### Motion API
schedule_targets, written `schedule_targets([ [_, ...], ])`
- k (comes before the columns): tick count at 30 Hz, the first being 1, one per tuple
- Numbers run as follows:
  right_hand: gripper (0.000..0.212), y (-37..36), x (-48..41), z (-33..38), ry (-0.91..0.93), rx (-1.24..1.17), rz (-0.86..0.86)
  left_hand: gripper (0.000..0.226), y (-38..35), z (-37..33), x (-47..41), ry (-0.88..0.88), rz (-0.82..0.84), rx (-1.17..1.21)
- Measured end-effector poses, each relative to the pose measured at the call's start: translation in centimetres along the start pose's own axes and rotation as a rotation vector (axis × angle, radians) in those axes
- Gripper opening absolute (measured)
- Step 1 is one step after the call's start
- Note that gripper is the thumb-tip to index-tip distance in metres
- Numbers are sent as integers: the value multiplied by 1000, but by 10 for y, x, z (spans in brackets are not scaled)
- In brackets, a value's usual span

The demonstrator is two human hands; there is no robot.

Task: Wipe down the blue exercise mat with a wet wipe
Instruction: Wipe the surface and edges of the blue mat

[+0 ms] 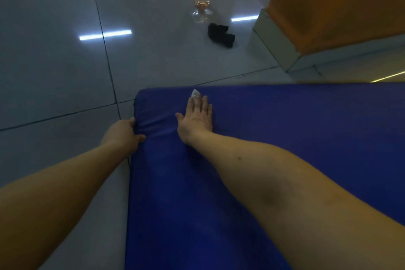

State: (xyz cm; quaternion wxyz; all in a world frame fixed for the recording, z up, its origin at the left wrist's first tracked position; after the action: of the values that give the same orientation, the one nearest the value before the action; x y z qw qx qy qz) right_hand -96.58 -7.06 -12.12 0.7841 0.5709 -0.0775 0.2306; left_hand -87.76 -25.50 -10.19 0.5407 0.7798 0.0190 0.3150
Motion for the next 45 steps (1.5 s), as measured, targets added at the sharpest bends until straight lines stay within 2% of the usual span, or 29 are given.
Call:
schedule_targets([
  [4,75,-11,-6,24,24,-28,-34,57,-1,2,-7,25,19,3],
  [7,72,-23,-7,64,245,-62,64,54,-3,5,-13,11,19,-8],
  [10,68,-32,-7,92,430,48,191,45,-4,8,-16,1,5,1],
  [15,69,-22,-15,74,513,194,174,69,-4,9,-14,20,39,39],
  [22,72,11,-20,10,331,37,11,72,-4,11,-9,19,54,99],
  [24,71,24,-27,-24,185,6,-83,72,-3,10,-7,16,59,129],
  [26,70,30,-31,-52,-47,-7,-166,71,-4,11,-7,16,61,151],
  [28,70,24,-32,-47,-174,-7,-186,71,-4,12,-7,8,67,168],
  [30,70,9,-34,-11,-100,-25,-171,71,-5,11,-10,-11,67,153],
  [33,69,-19,-35,65,154,-46,-72,62,-5,15,-15,-5,65,97],
  [36,66,-36,-26,121,392,-5,121,20,-3,13,-16,-8,60,-21],
  [38,65,-36,-25,130,481,65,192,11,-3,13,-15,7,48,-41],
  [39,65,-33,-27,127,515,118,187,11,-3,13,-15,8,44,7],
  [40,64,-29,-29,119,540,168,162,21,-4,14,-15,7,43,66],
  [43,61,-13,-37,84,573,216,70,66,-5,17,-14,23,73,162],
  [45,60,0,-42,57,568,218,10,75,-5,18,-14,28,74,189],
])
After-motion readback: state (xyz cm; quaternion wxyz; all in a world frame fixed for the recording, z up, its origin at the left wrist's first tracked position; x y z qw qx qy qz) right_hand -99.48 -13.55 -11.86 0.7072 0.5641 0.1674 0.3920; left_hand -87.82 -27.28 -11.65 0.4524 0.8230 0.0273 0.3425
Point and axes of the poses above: each hand's wrist, its own x-axis away from the middle knuckle, its own y-axis out of the back of the hand, z = x × y, the point moved 4 cm from there along -x, towards the middle knuckle, and after that the axes turned 10 degrees about -x, right-handed, at the moved point
